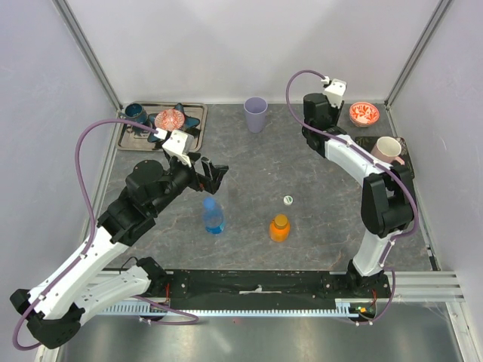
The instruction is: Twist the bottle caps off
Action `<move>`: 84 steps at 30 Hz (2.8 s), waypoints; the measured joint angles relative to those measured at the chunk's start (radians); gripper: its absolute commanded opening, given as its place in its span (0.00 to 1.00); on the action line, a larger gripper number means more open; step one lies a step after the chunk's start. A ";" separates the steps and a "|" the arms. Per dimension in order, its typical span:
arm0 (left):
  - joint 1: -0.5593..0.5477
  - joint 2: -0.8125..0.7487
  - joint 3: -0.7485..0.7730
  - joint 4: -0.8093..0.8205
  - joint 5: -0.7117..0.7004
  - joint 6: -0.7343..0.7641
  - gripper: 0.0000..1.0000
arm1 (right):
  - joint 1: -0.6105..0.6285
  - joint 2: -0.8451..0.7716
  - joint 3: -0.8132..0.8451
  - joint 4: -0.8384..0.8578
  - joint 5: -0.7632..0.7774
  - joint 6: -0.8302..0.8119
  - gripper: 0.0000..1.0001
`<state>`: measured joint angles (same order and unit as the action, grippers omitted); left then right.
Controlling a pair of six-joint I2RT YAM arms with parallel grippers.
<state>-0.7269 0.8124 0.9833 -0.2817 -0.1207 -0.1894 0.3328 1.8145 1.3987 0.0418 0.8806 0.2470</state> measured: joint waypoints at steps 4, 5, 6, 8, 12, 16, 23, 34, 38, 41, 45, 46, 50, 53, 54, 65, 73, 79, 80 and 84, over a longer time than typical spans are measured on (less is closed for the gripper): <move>0.000 0.000 0.000 0.000 0.000 -0.004 1.00 | -0.009 -0.007 -0.001 -0.018 -0.022 0.018 0.36; 0.000 0.000 0.000 0.000 0.000 -0.005 1.00 | -0.013 -0.010 -0.001 -0.027 -0.031 0.024 0.43; 0.000 0.000 0.000 0.000 0.000 -0.005 1.00 | -0.018 -0.015 -0.001 -0.038 -0.040 0.033 0.47; 0.000 0.001 0.000 0.000 0.000 -0.005 1.00 | -0.025 -0.025 -0.001 -0.059 -0.061 0.056 0.53; 0.000 0.003 0.000 0.000 0.000 -0.005 1.00 | -0.037 -0.036 -0.003 -0.114 -0.098 0.086 0.57; 0.000 0.006 0.000 0.000 0.000 -0.005 1.00 | -0.039 -0.038 -0.007 -0.146 -0.120 0.103 0.60; 0.000 0.014 0.000 0.000 0.000 -0.005 1.00 | -0.050 -0.041 -0.007 -0.208 -0.149 0.117 0.72; 0.000 0.025 0.000 -0.001 0.001 -0.005 1.00 | -0.054 -0.056 -0.007 -0.254 -0.185 0.124 0.79; 0.000 0.026 0.000 -0.001 0.002 -0.005 1.00 | -0.054 -0.060 0.005 -0.268 -0.200 0.125 0.80; 0.000 0.029 0.000 -0.001 0.003 -0.005 1.00 | -0.054 -0.061 0.020 -0.277 -0.213 0.126 0.80; 0.000 0.036 0.000 0.000 0.012 -0.005 1.00 | -0.054 -0.066 0.027 -0.283 -0.224 0.129 0.80; 0.000 0.038 0.000 -0.001 0.016 -0.005 1.00 | -0.054 -0.067 0.029 -0.286 -0.229 0.131 0.79; 0.000 0.045 0.000 0.000 0.021 -0.005 1.00 | -0.054 -0.068 0.029 -0.290 -0.241 0.134 0.76; 0.000 0.048 0.000 0.000 0.024 -0.005 1.00 | -0.054 -0.069 0.029 -0.292 -0.254 0.135 0.75; 0.000 0.048 0.000 0.000 0.025 -0.005 1.00 | -0.054 -0.069 0.029 -0.291 -0.257 0.135 0.75; 0.000 0.049 0.000 0.000 0.026 -0.005 1.00 | -0.054 -0.073 0.029 -0.291 -0.277 0.135 0.79; 0.000 0.050 0.000 0.000 0.027 -0.006 1.00 | -0.054 -0.073 0.029 -0.292 -0.279 0.135 0.68; 0.000 0.050 0.000 0.000 0.027 -0.006 1.00 | -0.055 -0.073 0.029 -0.292 -0.280 0.135 0.64; 0.000 0.050 0.000 0.000 0.027 -0.006 1.00 | -0.055 -0.073 0.029 -0.292 -0.280 0.135 0.64; 0.000 0.050 0.000 0.000 0.027 -0.006 1.00 | -0.055 -0.073 0.029 -0.291 -0.280 0.135 0.70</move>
<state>-0.7269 0.8623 0.9833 -0.2821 -0.0937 -0.1951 0.2783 1.7416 1.4281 -0.2497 0.6003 0.3817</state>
